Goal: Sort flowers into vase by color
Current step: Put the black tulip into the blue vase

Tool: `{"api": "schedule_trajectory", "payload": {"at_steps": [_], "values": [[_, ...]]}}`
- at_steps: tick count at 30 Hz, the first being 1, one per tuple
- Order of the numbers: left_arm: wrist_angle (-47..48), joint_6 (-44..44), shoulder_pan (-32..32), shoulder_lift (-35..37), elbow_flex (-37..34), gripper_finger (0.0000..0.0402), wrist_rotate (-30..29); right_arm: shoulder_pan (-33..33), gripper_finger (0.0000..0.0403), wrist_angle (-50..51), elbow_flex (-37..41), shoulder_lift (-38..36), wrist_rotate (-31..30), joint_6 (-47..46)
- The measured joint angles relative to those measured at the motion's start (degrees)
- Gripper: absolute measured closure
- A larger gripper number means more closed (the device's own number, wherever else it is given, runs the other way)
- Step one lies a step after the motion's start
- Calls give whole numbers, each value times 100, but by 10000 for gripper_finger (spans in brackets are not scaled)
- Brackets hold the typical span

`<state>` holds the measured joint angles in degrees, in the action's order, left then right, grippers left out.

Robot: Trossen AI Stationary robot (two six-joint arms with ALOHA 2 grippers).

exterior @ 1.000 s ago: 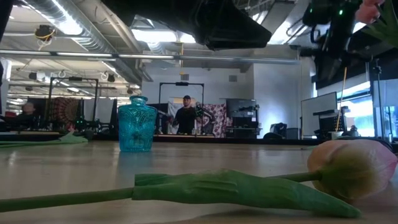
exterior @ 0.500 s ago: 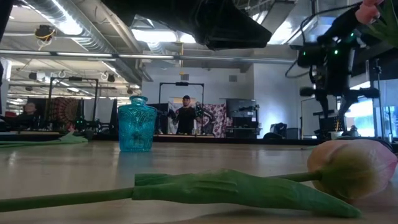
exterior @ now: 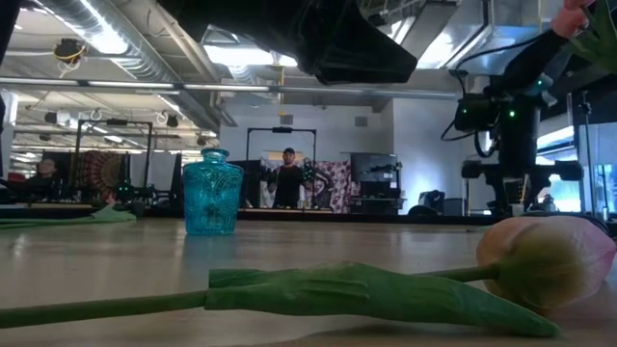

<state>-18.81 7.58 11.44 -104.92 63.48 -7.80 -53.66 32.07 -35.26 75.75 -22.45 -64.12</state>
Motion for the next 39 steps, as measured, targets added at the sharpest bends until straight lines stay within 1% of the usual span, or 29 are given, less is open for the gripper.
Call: {"api": "schedule_trajectory", "payload": {"at_steps": [4,8,17,19,22,26,30,33,39], "values": [[2,-91,26,0,0,230,-1,-1,260,-242,78,229,-251,-218],[-2,-99,83,0,0,230,-1,-1,260,-563,88,445,-354,-245],[0,-99,237,0,0,230,-1,-37,260,-619,87,981,-462,-356],[-2,-99,264,0,0,230,-1,-32,266,-636,78,1039,-540,-358],[-2,-99,267,0,0,230,0,-30,293,-654,78,1056,-594,-368],[0,-99,261,0,0,230,-1,-32,351,-494,78,1060,-694,-494],[297,-97,347,0,2,230,47,81,387,-197,102,979,-956,-618],[618,-74,431,12,2,230,47,170,393,-170,100,766,-1122,-595],[728,-104,417,20,2,230,-224,351,377,-379,98,63,-906,-577]]}}
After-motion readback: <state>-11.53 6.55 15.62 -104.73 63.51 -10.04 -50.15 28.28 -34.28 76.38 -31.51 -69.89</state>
